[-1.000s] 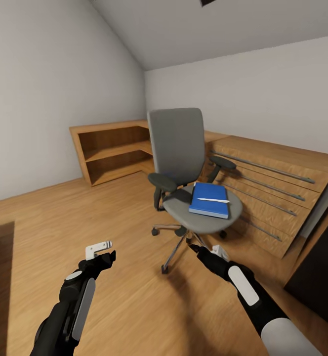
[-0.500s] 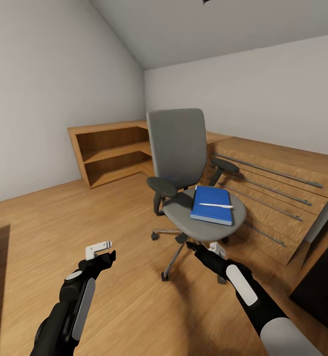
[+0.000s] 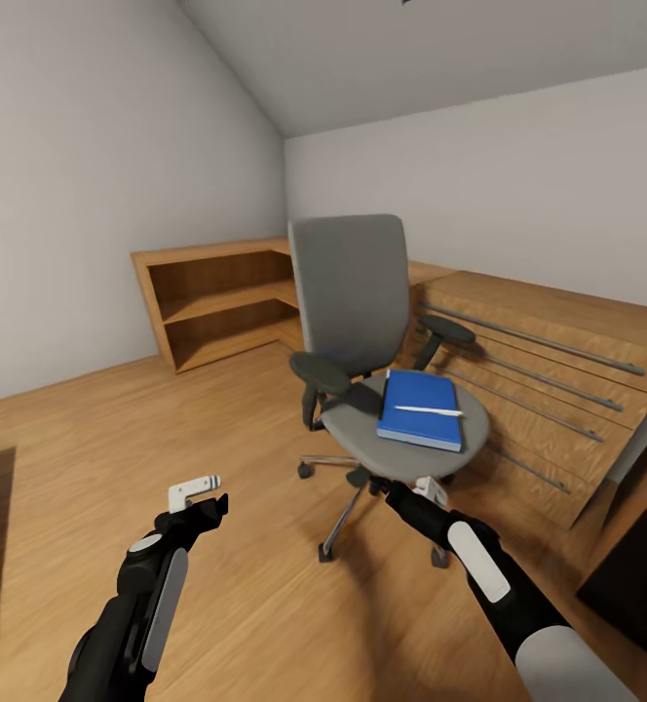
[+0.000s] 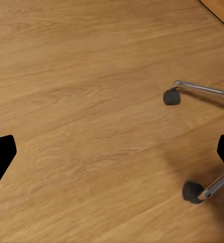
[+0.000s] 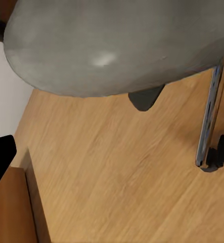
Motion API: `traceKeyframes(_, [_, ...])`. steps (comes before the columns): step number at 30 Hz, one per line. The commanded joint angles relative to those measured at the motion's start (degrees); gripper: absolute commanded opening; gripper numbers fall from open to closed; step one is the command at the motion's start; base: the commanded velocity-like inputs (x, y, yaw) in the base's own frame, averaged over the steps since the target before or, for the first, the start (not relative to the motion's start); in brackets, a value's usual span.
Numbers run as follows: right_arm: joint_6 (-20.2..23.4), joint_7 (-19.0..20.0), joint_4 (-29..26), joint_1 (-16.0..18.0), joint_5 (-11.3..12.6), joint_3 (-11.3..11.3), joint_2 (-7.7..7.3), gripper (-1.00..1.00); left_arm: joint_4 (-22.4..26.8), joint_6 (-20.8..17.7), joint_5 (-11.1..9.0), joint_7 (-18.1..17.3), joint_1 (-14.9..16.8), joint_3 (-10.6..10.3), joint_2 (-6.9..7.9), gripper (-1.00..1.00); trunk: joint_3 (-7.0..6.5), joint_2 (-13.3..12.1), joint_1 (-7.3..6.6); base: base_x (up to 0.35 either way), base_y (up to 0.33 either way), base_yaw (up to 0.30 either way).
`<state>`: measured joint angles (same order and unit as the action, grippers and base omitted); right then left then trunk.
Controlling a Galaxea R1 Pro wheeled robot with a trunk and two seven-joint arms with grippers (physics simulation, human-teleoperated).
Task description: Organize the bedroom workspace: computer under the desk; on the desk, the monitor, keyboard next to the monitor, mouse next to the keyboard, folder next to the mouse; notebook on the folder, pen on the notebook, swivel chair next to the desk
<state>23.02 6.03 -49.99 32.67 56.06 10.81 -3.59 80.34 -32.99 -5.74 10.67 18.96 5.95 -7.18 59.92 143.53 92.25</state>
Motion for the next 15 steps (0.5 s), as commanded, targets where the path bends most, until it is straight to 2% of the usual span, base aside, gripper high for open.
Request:
traceKeyframes(1, [0.11, 0.03, -0.02, 0.03, 0.19, 0.1, -0.06, 1.0, 0.07, -0.23, -0.6, 0.4, 0.03, 0.03, -0.03, 1.0, 0.06, 0.02, 0.01, 0.237, 0.0, 0.0])
traceKeyframes(11, [0.1, 0.03, 0.02, 0.03, 0.19, 0.0, -0.1, 1.0, 0.13, -0.29, -0.59, 0.4, 0.03, 0.03, -0.04, 1.0, 0.06, 0.02, 0.01, 0.271, 0.0, 0.0])
traceKeyframes(15, [0.1, 0.03, 0.06, 0.03, 0.19, 0.0, -0.11, 1.0, 0.15, -0.31, -0.59, 0.4, 0.04, 0.03, -0.03, 1.0, 0.06, 0.02, 0.01, 0.132, 0.0, 0.0])
